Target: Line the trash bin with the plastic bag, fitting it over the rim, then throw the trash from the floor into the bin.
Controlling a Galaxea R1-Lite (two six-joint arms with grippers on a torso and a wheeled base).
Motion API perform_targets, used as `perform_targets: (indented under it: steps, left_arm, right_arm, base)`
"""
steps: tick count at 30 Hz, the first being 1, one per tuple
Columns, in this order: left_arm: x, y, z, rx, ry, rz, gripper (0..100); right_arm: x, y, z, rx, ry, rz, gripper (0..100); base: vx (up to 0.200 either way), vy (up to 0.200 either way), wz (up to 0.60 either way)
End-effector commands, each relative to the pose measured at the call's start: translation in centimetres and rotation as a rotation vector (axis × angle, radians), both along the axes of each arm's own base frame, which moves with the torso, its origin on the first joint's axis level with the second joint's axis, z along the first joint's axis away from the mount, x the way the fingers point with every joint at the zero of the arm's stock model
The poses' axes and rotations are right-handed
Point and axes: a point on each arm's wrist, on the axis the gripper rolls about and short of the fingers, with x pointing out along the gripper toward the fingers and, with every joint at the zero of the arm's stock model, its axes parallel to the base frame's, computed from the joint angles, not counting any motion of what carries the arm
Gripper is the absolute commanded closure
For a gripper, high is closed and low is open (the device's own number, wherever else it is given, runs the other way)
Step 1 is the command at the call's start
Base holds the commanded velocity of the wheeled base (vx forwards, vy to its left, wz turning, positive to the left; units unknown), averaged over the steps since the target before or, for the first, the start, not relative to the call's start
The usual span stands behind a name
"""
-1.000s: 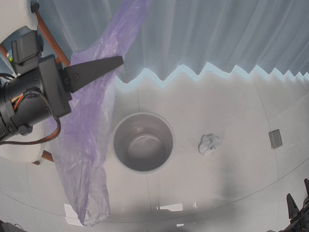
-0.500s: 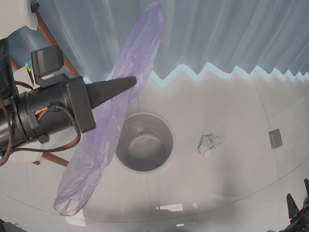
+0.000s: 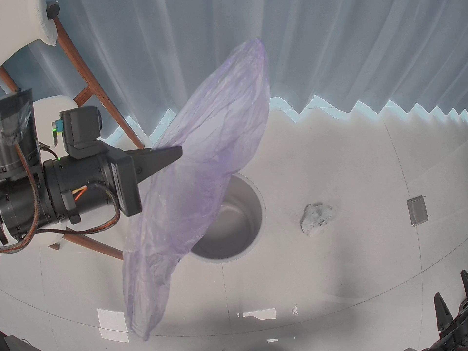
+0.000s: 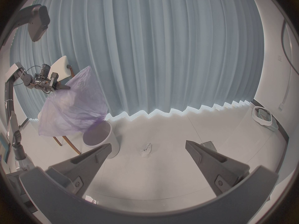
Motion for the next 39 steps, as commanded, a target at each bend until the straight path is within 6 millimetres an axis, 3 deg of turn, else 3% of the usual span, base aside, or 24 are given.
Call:
perform_targets:
  steps: [1, 9, 13, 16, 21, 35, 38, 39]
  left_arm:
    - [0.8, 0.6, -0.3, 0.021, 0.005, 0.040, 100]
    - [0.1, 0.5, -0.7, 0.037, 0.027, 0.023, 100]
    - [-0.9, 0.6, 0.1, 0.018, -0.001, 0.003, 100]
    - [-3.2, 0.5, -0.2, 0.045, 0.027, -0.050, 100]
    - [-4.8, 0.4, -0.8, 0.067, 0.046, -0.090, 100]
    - [-4.6, 0.5, -1.1, 0.081, 0.051, -0.075, 100]
    - [-4.1, 0.4, -1.3, 0.089, 0.062, -0.058, 100]
    - [-2.9, 0.3, -1.7, 0.102, 0.080, -0.026, 100]
  right_arm:
    - [0.0, 0.0, -0.5, 0.000, 0.001, 0.000, 0]
    - [0.0, 0.0, -0.5, 0.000, 0.001, 0.000, 0]
    - [0.0, 0.0, -0.5, 0.000, 0.001, 0.000, 0]
    - [0.0, 0.0, -0.5, 0.002, 0.000, 0.000, 0]
    - [0.0, 0.0, -0.5, 0.002, 0.000, 0.000, 0]
    - [0.0, 0.0, -0.5, 0.002, 0.000, 0.000, 0]
    - [0.0, 0.0, -0.5, 0.002, 0.000, 0.000, 0]
    - [0.0, 0.0, -0.5, 0.002, 0.000, 0.000, 0]
  base:
    - [0.000, 0.000, 0.00]
    - [0.000, 0.000, 0.00]
    - [0.000, 0.000, 0.00]
    - [0.000, 0.000, 0.00]
    - [0.000, 0.000, 0.00]
    - [0.000, 0.000, 0.00]
    - [0.000, 0.000, 0.00]
    - [0.000, 0.000, 0.00]
